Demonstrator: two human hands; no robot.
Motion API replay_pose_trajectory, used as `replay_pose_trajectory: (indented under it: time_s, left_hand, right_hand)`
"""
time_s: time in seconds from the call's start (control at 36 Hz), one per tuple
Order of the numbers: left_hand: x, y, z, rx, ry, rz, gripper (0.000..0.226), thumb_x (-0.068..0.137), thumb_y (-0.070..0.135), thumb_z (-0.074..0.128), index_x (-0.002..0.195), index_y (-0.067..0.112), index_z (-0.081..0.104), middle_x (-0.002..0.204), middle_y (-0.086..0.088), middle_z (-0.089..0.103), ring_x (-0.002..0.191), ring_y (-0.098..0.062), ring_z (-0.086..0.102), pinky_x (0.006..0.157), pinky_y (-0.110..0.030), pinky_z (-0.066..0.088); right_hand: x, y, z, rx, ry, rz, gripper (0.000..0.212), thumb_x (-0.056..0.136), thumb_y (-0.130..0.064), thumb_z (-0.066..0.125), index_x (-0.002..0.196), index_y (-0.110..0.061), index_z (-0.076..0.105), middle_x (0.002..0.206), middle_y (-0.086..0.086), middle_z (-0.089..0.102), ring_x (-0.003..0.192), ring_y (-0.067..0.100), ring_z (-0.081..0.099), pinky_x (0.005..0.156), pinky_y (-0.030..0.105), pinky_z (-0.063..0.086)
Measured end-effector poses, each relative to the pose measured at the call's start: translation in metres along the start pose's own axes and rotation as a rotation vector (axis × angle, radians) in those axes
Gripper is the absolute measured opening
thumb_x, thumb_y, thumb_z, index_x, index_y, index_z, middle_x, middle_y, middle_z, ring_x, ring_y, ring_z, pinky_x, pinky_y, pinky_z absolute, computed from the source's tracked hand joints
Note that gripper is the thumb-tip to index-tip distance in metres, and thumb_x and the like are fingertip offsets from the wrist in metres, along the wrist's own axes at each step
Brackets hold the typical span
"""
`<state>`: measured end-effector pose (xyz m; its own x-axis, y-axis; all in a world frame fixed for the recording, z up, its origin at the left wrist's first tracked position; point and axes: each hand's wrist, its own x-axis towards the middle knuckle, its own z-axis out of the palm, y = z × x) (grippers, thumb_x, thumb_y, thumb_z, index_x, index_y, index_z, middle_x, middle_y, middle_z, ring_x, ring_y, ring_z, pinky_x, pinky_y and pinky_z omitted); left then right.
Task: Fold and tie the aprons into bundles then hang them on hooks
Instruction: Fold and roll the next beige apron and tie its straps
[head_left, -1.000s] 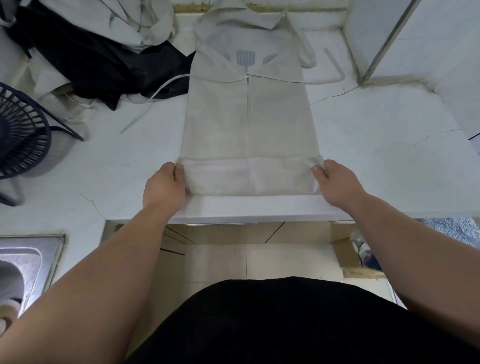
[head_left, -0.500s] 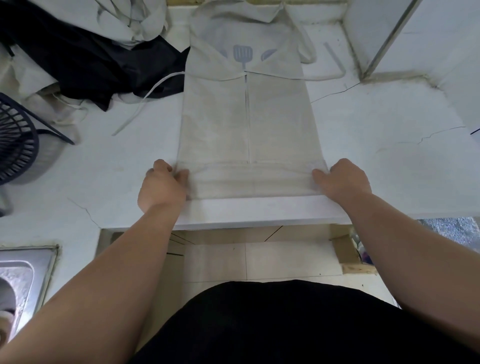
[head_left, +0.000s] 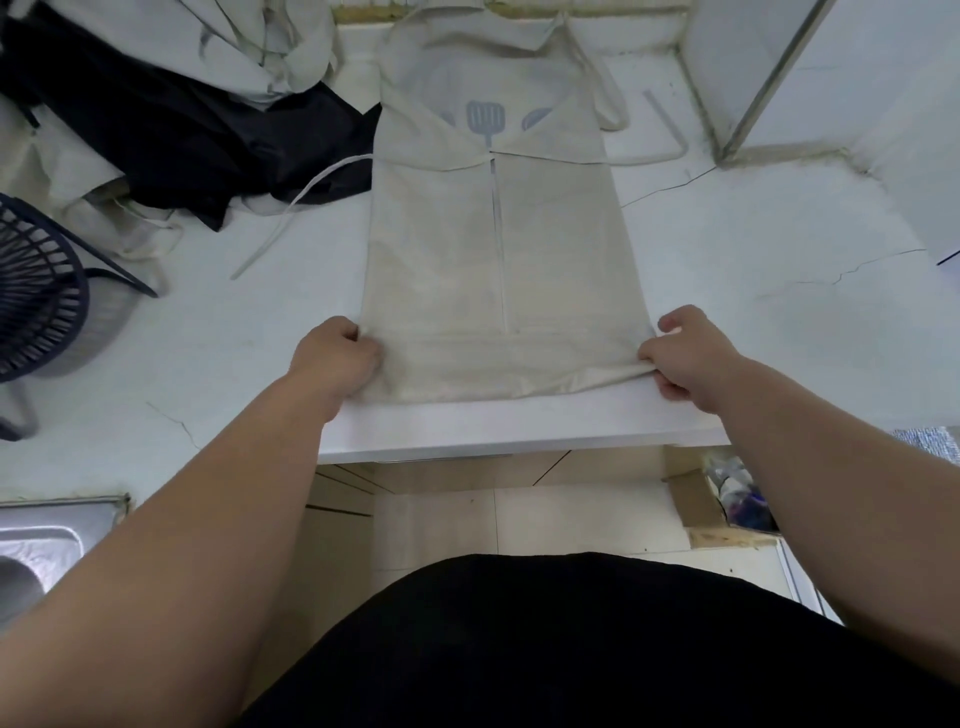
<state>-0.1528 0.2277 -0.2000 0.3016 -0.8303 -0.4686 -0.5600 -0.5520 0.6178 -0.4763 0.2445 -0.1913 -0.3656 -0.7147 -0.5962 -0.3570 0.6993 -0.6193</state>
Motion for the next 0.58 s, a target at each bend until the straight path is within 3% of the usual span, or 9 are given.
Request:
replay_pose_trajectory:
  time_s: [0.11, 0.22, 0.31, 0.39, 0.44, 0.5, 0.53, 0.56, 0.58]
  left_hand:
    - [-0.004, -0.004, -0.004, -0.212, -0.092, -0.021, 0.013, 0.092, 0.019, 0.058, 0.103, 0.016, 0.053, 0.099, -0.007, 0.060, 0.083, -0.025, 0.059, 0.067, -0.033, 0.049]
    - [-0.006, -0.010, -0.004, -0.239, -0.084, 0.028, 0.027, 0.091, 0.015, 0.059, 0.110, 0.024, 0.043, 0.084, -0.006, 0.056, 0.065, -0.022, 0.050, 0.054, -0.029, 0.041]
    - [-0.008, -0.010, -0.004, -0.239, -0.111, 0.058, 0.021, 0.093, 0.011, 0.053, 0.101, 0.029, 0.047, 0.076, -0.005, 0.051, 0.060, -0.020, 0.042, 0.053, -0.028, 0.036]
    - [-0.011, -0.007, -0.004, -0.325, -0.156, -0.008, 0.023, 0.094, 0.008, 0.052, 0.083, 0.026, 0.057, 0.088, -0.001, 0.057, 0.069, -0.017, 0.049, 0.059, -0.027, 0.038]
    - [-0.013, -0.002, -0.007, -0.429, -0.166, -0.107, 0.022, 0.095, 0.006, 0.051, 0.082, 0.021, 0.063, 0.092, 0.000, 0.061, 0.075, -0.013, 0.054, 0.061, -0.025, 0.044]
    - [-0.016, 0.002, -0.012, -0.532, -0.159, -0.210, 0.019, 0.093, 0.005, 0.050, 0.087, 0.012, 0.067, 0.096, -0.002, 0.063, 0.080, -0.016, 0.058, 0.065, -0.027, 0.051]
    - [-0.016, 0.004, -0.016, -0.596, -0.162, -0.256, 0.021, 0.093, 0.005, 0.048, 0.089, 0.007, 0.068, 0.099, -0.006, 0.064, 0.082, -0.018, 0.060, 0.067, -0.028, 0.055]
    - [-0.018, 0.005, -0.018, -0.661, -0.173, -0.298, 0.025, 0.092, 0.003, 0.043, 0.092, 0.002, 0.069, 0.100, -0.009, 0.065, 0.083, -0.020, 0.061, 0.068, -0.029, 0.057]
    - [-0.020, 0.005, -0.021, -0.713, -0.186, -0.332, 0.030, 0.091, 0.002, 0.038, 0.095, -0.002, 0.068, 0.101, -0.012, 0.065, 0.083, -0.022, 0.062, 0.068, -0.028, 0.059]
  right_hand:
    - [-0.004, 0.006, -0.002, 0.004, -0.018, -0.069, 0.021, 0.090, 0.000, 0.046, 0.099, -0.018, 0.048, 0.068, 0.008, 0.039, 0.052, 0.020, 0.033, 0.040, 0.022, 0.030]
    - [-0.004, 0.003, -0.004, -0.026, -0.050, -0.111, 0.029, 0.090, 0.003, 0.040, 0.076, -0.020, 0.050, 0.064, 0.005, 0.036, 0.051, 0.019, 0.029, 0.038, 0.020, 0.025]
    - [-0.004, -0.001, -0.004, 0.030, -0.128, -0.047, 0.032, 0.092, 0.002, 0.038, 0.087, -0.023, 0.057, 0.067, 0.004, 0.034, 0.053, 0.016, 0.024, 0.046, 0.026, 0.021]
    - [-0.004, -0.004, -0.007, 0.145, -0.180, 0.013, 0.011, 0.089, -0.004, 0.048, 0.092, -0.014, 0.050, 0.075, 0.005, 0.034, 0.055, 0.016, 0.026, 0.050, 0.027, 0.025]
    - [-0.002, -0.005, -0.013, 0.232, -0.271, 0.038, 0.014, 0.085, -0.001, 0.047, 0.096, -0.009, 0.049, 0.081, 0.005, 0.037, 0.059, 0.015, 0.031, 0.052, 0.027, 0.028]
    - [-0.003, -0.008, -0.021, 0.222, -0.378, 0.061, 0.025, 0.078, 0.001, 0.047, 0.103, 0.005, 0.051, 0.081, 0.003, 0.039, 0.062, 0.014, 0.035, 0.054, 0.025, 0.030]
    - [-0.001, -0.009, -0.026, 0.170, -0.431, 0.064, 0.046, 0.070, 0.002, 0.050, 0.114, 0.016, 0.045, 0.081, 0.003, 0.039, 0.064, 0.014, 0.035, 0.055, 0.024, 0.031]
    - [-0.001, -0.009, -0.031, 0.084, -0.477, 0.049, 0.069, 0.063, 0.004, 0.051, 0.129, 0.018, 0.034, 0.082, 0.002, 0.039, 0.067, 0.013, 0.034, 0.056, 0.024, 0.032]
    - [-0.002, -0.011, -0.033, 0.009, -0.517, 0.023, 0.078, 0.063, 0.008, 0.050, 0.136, 0.015, 0.025, 0.087, 0.002, 0.042, 0.071, 0.015, 0.034, 0.058, 0.024, 0.035]
